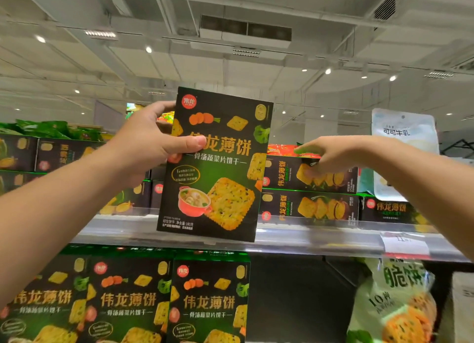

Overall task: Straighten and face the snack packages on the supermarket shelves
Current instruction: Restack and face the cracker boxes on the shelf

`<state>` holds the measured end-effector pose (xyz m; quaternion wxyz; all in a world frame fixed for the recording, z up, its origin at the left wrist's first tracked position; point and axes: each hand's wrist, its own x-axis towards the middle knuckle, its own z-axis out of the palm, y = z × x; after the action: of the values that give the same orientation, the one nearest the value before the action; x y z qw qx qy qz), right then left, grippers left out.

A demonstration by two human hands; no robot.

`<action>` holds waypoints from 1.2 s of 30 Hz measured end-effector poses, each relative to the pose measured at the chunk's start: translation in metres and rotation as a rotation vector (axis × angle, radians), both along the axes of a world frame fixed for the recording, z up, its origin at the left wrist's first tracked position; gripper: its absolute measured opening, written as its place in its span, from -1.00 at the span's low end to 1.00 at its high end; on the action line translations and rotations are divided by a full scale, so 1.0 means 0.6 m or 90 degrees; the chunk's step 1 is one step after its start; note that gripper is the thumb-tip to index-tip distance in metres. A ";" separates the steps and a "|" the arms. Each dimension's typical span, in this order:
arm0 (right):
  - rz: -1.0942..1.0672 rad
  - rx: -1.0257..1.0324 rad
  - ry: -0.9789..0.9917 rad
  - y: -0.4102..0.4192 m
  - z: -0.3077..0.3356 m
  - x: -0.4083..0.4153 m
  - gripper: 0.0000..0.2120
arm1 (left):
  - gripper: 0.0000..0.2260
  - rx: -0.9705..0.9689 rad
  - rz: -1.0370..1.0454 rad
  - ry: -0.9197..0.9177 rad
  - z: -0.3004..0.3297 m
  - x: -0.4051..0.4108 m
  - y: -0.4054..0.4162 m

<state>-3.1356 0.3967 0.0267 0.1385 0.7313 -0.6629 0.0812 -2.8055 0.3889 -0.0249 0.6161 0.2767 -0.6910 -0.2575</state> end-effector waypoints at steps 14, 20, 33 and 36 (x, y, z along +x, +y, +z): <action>0.156 -0.058 -0.066 0.158 -0.062 0.043 -0.23 | -0.25 -0.038 -0.138 -0.175 -0.087 -0.123 0.014; 0.126 -0.035 -0.104 0.166 -0.130 -0.028 -0.20 | -0.31 -0.170 -0.092 -0.423 -0.134 -0.168 -0.003; 0.150 -0.289 -0.037 0.125 -0.388 -0.067 -0.24 | -0.59 -0.645 0.388 -0.646 -0.229 -0.178 -0.061; 0.158 -0.279 -0.064 0.102 -0.422 -0.050 -0.29 | -0.62 -0.633 0.405 -0.648 -0.236 -0.180 -0.061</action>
<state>-3.1654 0.4582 -0.2266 0.2496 0.7544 -0.5409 0.2758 -2.9132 0.3526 -0.1664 0.3192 0.2372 -0.8105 0.4301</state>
